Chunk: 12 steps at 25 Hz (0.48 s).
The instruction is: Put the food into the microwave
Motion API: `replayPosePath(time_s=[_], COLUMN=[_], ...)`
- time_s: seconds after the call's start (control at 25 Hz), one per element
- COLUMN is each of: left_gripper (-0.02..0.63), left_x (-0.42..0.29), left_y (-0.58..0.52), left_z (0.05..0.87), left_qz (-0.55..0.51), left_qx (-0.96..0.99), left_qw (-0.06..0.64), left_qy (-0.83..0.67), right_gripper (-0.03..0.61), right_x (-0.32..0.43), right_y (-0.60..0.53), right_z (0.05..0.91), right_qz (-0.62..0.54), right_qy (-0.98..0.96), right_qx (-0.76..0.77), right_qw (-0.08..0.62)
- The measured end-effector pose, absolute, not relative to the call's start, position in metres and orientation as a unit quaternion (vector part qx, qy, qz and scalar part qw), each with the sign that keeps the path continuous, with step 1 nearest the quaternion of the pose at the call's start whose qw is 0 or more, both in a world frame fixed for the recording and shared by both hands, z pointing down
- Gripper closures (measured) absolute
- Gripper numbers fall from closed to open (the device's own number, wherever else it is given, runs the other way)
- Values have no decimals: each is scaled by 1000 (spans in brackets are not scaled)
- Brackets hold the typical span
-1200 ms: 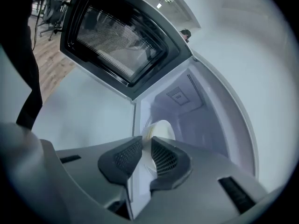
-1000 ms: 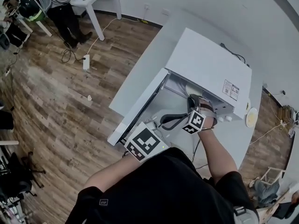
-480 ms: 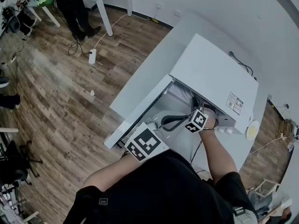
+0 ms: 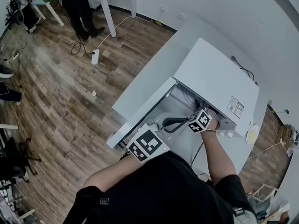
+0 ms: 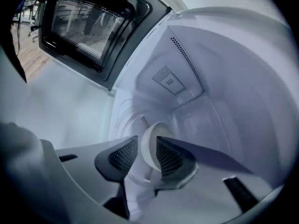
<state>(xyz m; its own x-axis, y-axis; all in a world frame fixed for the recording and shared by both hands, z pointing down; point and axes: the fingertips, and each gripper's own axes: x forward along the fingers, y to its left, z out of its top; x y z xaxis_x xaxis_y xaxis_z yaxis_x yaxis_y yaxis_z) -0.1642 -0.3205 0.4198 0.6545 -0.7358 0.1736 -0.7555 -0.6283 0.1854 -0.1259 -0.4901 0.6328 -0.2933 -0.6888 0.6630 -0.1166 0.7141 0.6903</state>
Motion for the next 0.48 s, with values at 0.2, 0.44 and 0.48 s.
replayPosePath(time_s=[0.2,0.44,0.48], left_gripper=[606,606,606], left_x=[-166,-172,-172], left_y=[-307,-284,-279], left_z=[413,402,401], left_qz=[39,32,31], left_qx=[905,913,914], left_qw=[111,96,94], left_qy=[-408,-396,-393], right_gripper=[442,466,468], right_x=[-122,-118,-117], right_y=[-457,-404,-396], right_z=[605,568,563], right_qz=[-250,-227,-219], right_qy=[-783,-806,-810], right_qx=[296,316,320], right_qw=[485,445,440])
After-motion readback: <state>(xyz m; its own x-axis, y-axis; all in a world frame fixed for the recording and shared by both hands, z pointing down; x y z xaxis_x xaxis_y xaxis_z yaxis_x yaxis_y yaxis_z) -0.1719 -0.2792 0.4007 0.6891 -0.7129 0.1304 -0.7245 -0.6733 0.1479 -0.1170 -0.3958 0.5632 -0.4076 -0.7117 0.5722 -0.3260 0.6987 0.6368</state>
